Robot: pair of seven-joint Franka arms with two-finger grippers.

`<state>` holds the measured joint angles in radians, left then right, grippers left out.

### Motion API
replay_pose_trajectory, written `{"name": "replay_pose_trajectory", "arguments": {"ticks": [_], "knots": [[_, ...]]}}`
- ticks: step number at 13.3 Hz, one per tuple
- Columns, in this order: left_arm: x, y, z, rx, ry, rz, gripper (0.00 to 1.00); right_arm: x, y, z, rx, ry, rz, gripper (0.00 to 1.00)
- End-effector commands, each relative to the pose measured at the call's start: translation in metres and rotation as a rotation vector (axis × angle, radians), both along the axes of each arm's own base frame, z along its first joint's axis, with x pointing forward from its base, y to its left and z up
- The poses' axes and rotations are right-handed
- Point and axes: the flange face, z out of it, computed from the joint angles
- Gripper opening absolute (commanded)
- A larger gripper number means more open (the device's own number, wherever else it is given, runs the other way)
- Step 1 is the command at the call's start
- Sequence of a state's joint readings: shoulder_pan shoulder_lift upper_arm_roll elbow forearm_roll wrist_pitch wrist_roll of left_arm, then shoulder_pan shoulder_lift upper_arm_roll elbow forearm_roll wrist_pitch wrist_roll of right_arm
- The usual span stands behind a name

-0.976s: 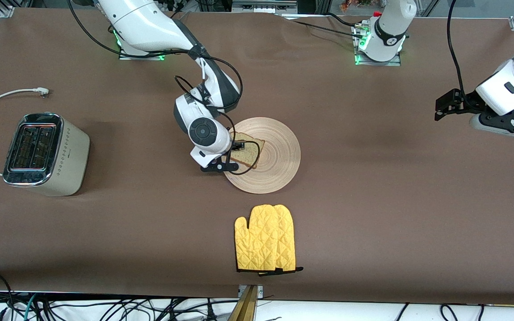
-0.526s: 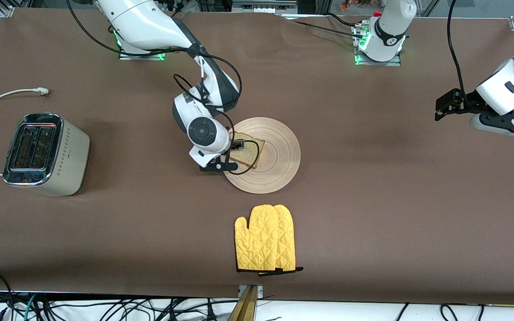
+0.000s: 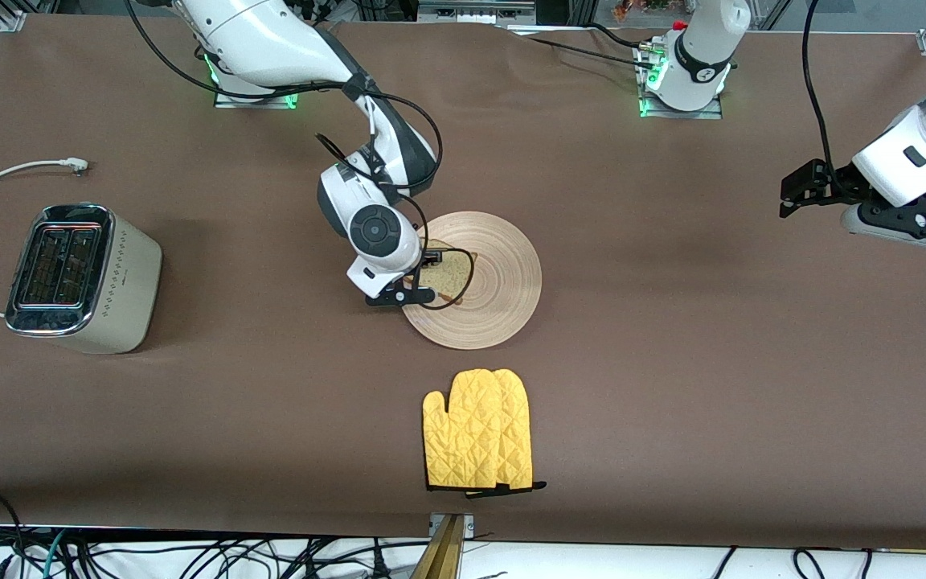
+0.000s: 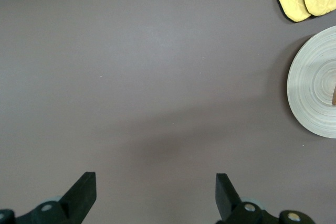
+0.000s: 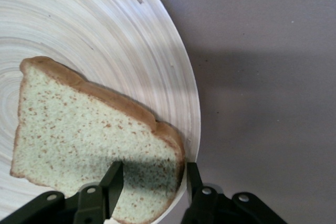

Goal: Move plate and put bread in toaster
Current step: 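Close the right gripper on the bread slice's crust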

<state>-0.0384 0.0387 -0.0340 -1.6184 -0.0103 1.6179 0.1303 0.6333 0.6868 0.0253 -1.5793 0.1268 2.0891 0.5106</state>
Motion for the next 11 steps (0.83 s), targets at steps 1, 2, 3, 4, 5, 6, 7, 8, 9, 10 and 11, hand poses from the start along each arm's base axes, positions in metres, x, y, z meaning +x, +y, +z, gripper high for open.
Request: {"name": "replay_pose_trajectory", "arguments": {"ticks": [1, 2, 3, 4, 5, 6, 7, 8, 9, 10, 11], "knots": [[0.0071, -0.0026, 0.0085, 0.033, -0.020, -0.004, 1.00, -0.0030, 0.0027, 0.0021, -0.030, -0.007, 0.001, 0.37], [0.0072, -0.0025, 0.0093, 0.034, -0.022, -0.004, 1.00, -0.0033, 0.0025, 0.0000, -0.032, -0.005, 0.001, 0.26], [0.0072, -0.0026, 0.0100, 0.033, -0.023, -0.004, 1.00, -0.0036, 0.0022, -0.0006, -0.033, -0.003, 0.001, 0.19], [0.0072, -0.0035, 0.0100, 0.033, -0.023, -0.004, 1.00, -0.0038, 0.0021, -0.0016, -0.034, -0.002, 0.002, 0.10], [0.0076, -0.0035, 0.0091, 0.033, -0.022, -0.004, 1.00, -0.0036, 0.0022, -0.0006, -0.032, -0.003, 0.004, 0.03], [0.0072, -0.0035, 0.0100, 0.033, -0.023, -0.005, 1.00, -0.0036, 0.0022, -0.0006, -0.032, -0.003, 0.007, 0.00], [0.0076, -0.0035, 0.0091, 0.032, -0.022, -0.010, 1.00, -0.0032, 0.0025, 0.0000, -0.032, -0.005, 0.008, 0.00], [0.0072, -0.0044, 0.0107, 0.032, -0.025, -0.013, 1.00, -0.0032, 0.0025, 0.0000, -0.031, -0.005, 0.009, 0.00], [0.0075, -0.0035, 0.0097, 0.032, -0.022, -0.011, 1.00, -0.0031, 0.0026, 0.0010, -0.030, -0.006, 0.011, 0.00], [0.0071, -0.0026, 0.0099, 0.032, -0.022, -0.010, 1.00, -0.0030, 0.0027, 0.0021, -0.030, -0.008, 0.009, 0.00], [0.0072, -0.0026, 0.0106, 0.032, -0.023, -0.008, 1.00, -0.0011, 0.0042, 0.0072, -0.022, -0.014, 0.013, 0.00]]}}
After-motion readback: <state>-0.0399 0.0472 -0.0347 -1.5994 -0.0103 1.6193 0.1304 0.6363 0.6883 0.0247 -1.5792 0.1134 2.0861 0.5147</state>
